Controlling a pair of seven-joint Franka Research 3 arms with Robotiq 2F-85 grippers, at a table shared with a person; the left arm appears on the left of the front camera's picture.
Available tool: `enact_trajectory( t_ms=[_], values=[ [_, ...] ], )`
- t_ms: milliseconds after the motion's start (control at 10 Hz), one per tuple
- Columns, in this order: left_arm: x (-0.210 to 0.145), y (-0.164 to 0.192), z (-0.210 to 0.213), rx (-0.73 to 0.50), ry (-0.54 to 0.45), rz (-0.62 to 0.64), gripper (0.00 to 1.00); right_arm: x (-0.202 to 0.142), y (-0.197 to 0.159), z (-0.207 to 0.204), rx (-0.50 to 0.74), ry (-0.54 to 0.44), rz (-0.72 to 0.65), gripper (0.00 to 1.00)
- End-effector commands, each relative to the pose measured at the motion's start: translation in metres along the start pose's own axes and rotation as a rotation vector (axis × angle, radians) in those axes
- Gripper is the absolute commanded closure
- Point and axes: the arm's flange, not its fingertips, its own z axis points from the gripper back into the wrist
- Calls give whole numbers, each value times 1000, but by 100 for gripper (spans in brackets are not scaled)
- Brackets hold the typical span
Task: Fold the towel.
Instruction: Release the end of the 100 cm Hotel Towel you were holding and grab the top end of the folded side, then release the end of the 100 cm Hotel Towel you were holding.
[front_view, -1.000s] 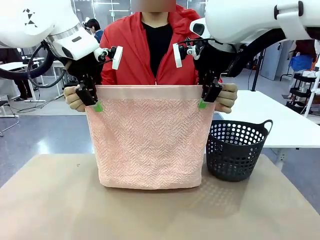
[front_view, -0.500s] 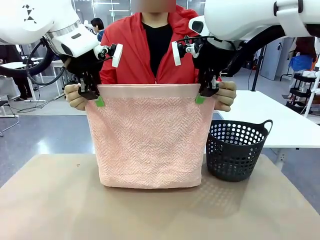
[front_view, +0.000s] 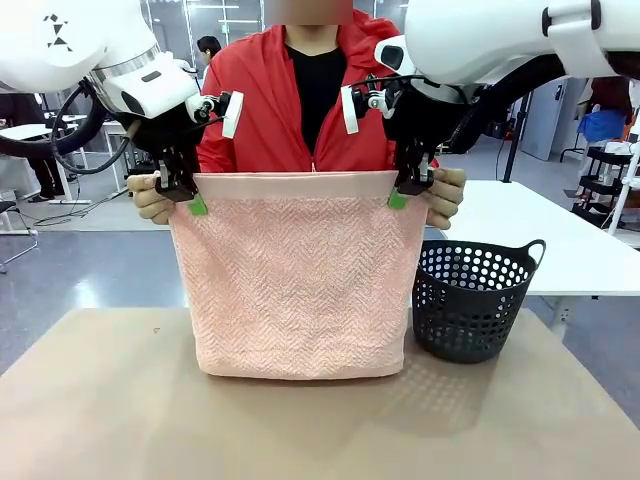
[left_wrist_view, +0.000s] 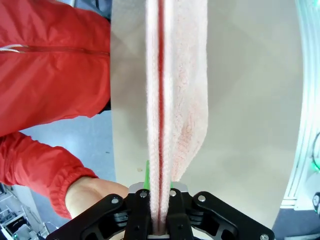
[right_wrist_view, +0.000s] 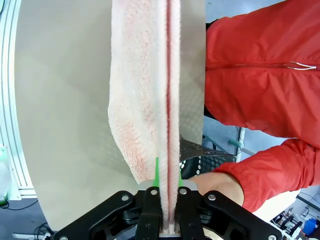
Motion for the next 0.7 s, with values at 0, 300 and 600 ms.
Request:
enact_trajectory(
  t_ms=[0,300,600],
  values=[
    [1,2,3,5,-3,-1,100,-1,-1,3,-6,-1,7,100],
    [1,2,3,5,-3,-1,100,-1,-1,3,-6,-1,7,100],
    [1,2,3,5,-3,-1,100,-1,-1,3,-6,-1,7,100]
  ],
)
